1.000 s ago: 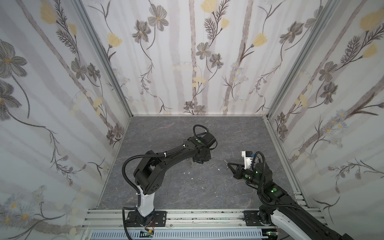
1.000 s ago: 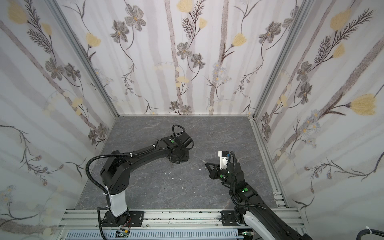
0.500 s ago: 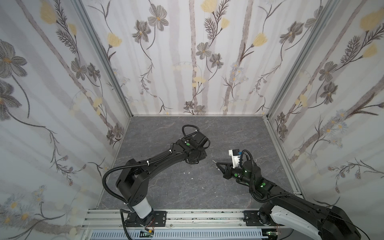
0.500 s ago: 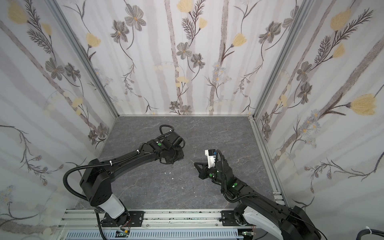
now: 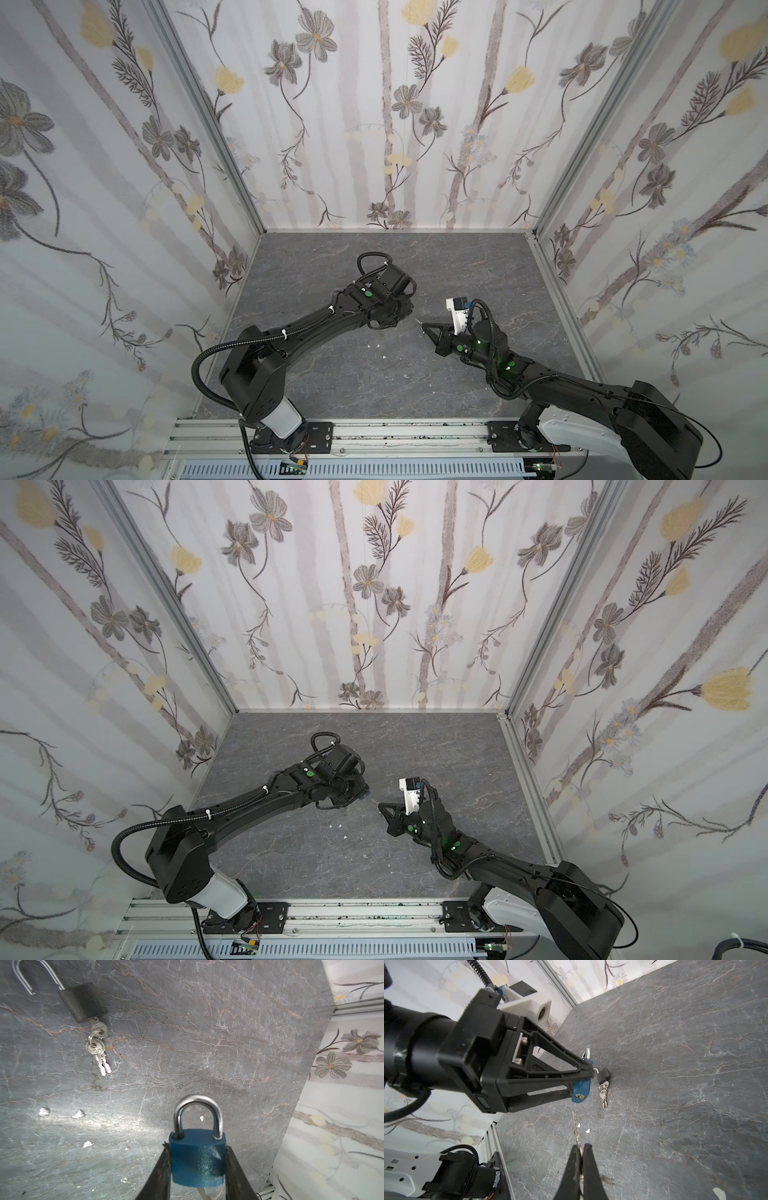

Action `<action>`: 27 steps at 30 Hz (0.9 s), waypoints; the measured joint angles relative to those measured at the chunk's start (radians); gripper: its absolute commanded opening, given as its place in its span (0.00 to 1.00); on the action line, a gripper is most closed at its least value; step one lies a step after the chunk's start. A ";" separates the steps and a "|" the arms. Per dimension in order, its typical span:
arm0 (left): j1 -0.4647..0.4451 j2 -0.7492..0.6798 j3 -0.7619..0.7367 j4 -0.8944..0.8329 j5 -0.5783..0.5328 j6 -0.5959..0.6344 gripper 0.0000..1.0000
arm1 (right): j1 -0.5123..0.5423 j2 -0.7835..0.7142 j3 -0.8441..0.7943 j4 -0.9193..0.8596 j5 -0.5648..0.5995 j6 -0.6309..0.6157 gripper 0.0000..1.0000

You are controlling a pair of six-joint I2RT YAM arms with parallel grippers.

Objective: Unlock with the key
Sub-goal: 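Bring the blue padlock toward the right gripper while the right gripper approaches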

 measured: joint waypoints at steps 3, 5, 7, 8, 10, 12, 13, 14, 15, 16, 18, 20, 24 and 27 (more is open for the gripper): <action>0.000 -0.011 -0.008 0.019 0.010 -0.021 0.16 | 0.000 0.039 0.003 0.035 0.000 0.009 0.00; 0.000 -0.016 -0.014 0.031 0.015 -0.030 0.16 | 0.000 0.061 0.006 0.055 0.000 0.019 0.00; 0.000 -0.022 -0.021 0.046 0.018 -0.040 0.16 | 0.000 0.076 0.010 0.074 0.000 0.026 0.00; 0.000 -0.024 -0.026 0.051 0.018 -0.045 0.16 | 0.000 0.082 0.013 0.079 0.000 0.026 0.00; 0.000 -0.027 -0.032 0.058 0.025 -0.054 0.16 | 0.000 0.090 0.019 0.085 0.000 0.028 0.00; 0.000 -0.030 -0.042 0.070 0.032 -0.062 0.16 | 0.000 0.098 0.025 0.101 0.000 0.033 0.00; 0.000 -0.032 -0.045 0.071 0.032 -0.066 0.16 | 0.000 0.102 0.028 0.103 0.000 0.033 0.00; 0.000 -0.035 -0.049 0.075 0.033 -0.068 0.16 | 0.000 0.106 0.032 0.105 0.001 0.033 0.00; 0.000 -0.038 -0.051 0.078 0.034 -0.069 0.16 | 0.000 0.109 0.034 0.108 0.003 0.033 0.00; 0.001 -0.040 -0.053 0.082 0.035 -0.069 0.16 | 0.000 0.111 0.035 0.110 0.003 0.033 0.00; 0.001 -0.047 -0.058 0.088 0.030 -0.070 0.16 | 0.000 0.120 0.042 0.114 0.004 0.034 0.00; 0.001 -0.051 -0.061 0.094 0.027 -0.072 0.16 | 0.000 0.125 0.043 0.119 0.003 0.034 0.00; 0.001 -0.058 -0.071 0.100 0.024 -0.075 0.16 | 0.000 0.131 0.045 0.124 0.000 0.042 0.00; 0.001 -0.065 -0.077 0.107 0.022 -0.076 0.16 | 0.001 0.131 0.045 0.128 -0.001 0.045 0.00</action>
